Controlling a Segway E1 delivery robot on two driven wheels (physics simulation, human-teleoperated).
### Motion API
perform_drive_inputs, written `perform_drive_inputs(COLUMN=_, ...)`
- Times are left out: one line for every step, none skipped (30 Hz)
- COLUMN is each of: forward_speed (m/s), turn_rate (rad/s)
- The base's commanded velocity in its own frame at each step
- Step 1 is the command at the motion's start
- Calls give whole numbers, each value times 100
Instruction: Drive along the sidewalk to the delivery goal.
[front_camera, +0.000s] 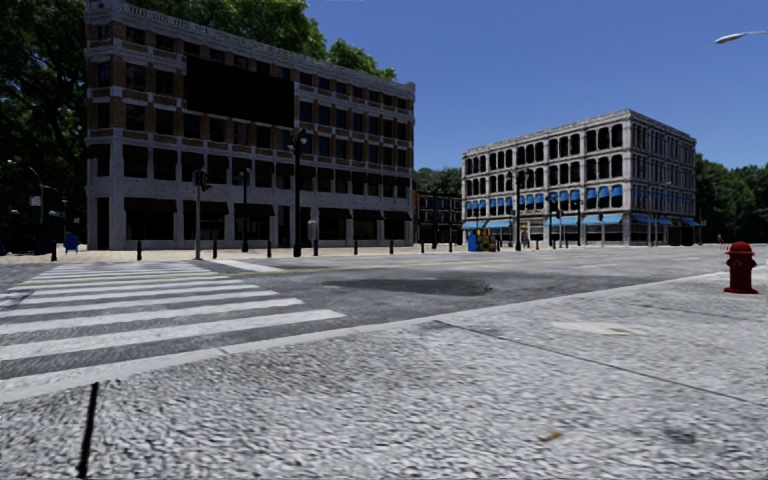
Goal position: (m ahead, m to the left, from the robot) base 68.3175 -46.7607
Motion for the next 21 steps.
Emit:
perform_drive_inputs(forward_speed=200, turn_rate=95)
perform_drive_inputs(forward_speed=200, turn_rate=95)
perform_drive_inputs(forward_speed=200, turn_rate=95)
perform_drive_inputs(forward_speed=200, turn_rate=95)
perform_drive_inputs(forward_speed=200, turn_rate=95)
perform_drive_inputs(forward_speed=200, turn_rate=95)
perform_drive_inputs(forward_speed=200, turn_rate=95)
perform_drive_inputs(forward_speed=200, turn_rate=95)
perform_drive_inputs(forward_speed=200, turn_rate=95)
perform_drive_inputs(forward_speed=200, turn_rate=95)
perform_drive_inputs(forward_speed=200, turn_rate=95)
perform_drive_inputs(forward_speed=200, turn_rate=95)
perform_drive_inputs(forward_speed=200, turn_rate=95)
perform_drive_inputs(forward_speed=200, turn_rate=95)
perform_drive_inputs(forward_speed=200, turn_rate=95)
perform_drive_inputs(forward_speed=200, turn_rate=91)
perform_drive_inputs(forward_speed=200, turn_rate=78)
perform_drive_inputs(forward_speed=200, turn_rate=57)
perform_drive_inputs(forward_speed=200, turn_rate=57)
perform_drive_inputs(forward_speed=200, turn_rate=7)
perform_drive_inputs(forward_speed=200, turn_rate=0)
